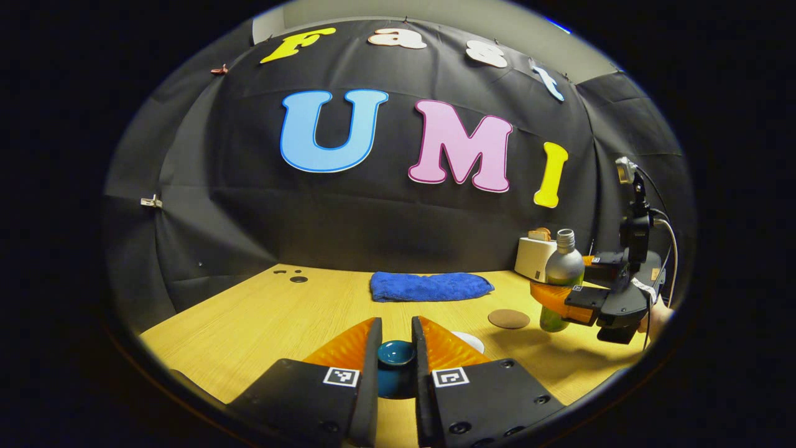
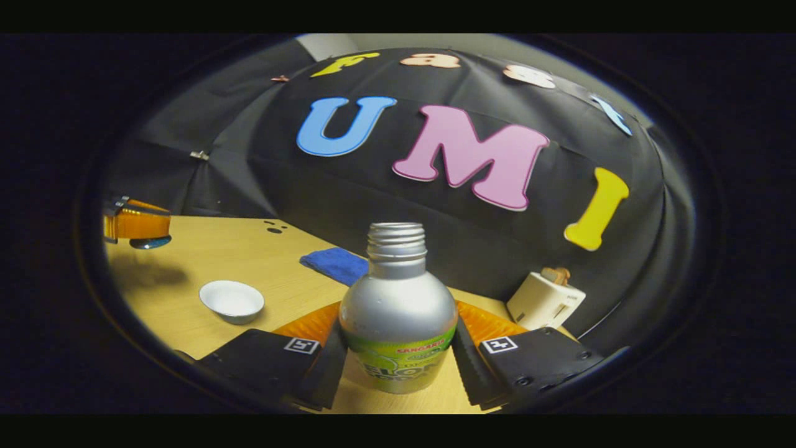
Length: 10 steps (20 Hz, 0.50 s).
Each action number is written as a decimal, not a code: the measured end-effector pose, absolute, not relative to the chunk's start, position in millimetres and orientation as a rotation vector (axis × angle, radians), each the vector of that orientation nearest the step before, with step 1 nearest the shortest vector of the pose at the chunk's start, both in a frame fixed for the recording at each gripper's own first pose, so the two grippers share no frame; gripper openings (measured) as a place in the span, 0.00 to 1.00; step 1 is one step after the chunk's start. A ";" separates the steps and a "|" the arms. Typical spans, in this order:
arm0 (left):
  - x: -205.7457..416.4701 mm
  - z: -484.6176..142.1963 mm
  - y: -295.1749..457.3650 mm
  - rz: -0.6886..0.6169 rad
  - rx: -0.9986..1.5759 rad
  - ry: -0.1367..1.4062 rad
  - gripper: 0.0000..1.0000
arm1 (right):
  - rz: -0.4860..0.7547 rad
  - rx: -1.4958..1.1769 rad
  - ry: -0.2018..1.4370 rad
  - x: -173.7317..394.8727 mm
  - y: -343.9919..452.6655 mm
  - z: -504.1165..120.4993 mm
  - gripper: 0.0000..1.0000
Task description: Open the teacup lid with one hand, grasp the water bottle and pour water into the teacup with the other hand; after pouring, place the water bottle on the coaster and then close the teacup lid.
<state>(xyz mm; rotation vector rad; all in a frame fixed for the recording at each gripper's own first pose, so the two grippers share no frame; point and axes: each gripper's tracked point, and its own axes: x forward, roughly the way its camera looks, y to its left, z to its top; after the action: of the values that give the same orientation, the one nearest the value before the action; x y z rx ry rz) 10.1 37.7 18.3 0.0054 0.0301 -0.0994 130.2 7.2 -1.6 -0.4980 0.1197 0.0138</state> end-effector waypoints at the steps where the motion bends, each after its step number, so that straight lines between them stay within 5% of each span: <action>1: 7.9 17.4 41.5 -0.094 0.005 0.031 0.29 | 0.043 -0.561 0.111 133.1 17.0 1.0 0.79; 10: -6.9 16.4 66.2 -0.069 -0.013 0.032 0.29 | 0.123 -0.948 0.161 150.5 51.8 -34.9 0.79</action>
<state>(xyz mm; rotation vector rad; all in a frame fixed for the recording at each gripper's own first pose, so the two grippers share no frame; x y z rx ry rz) -6.9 66.2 16.4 -0.0128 0.0321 -0.0693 150.5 51.8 -34.9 -0.9475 0.1614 0.1233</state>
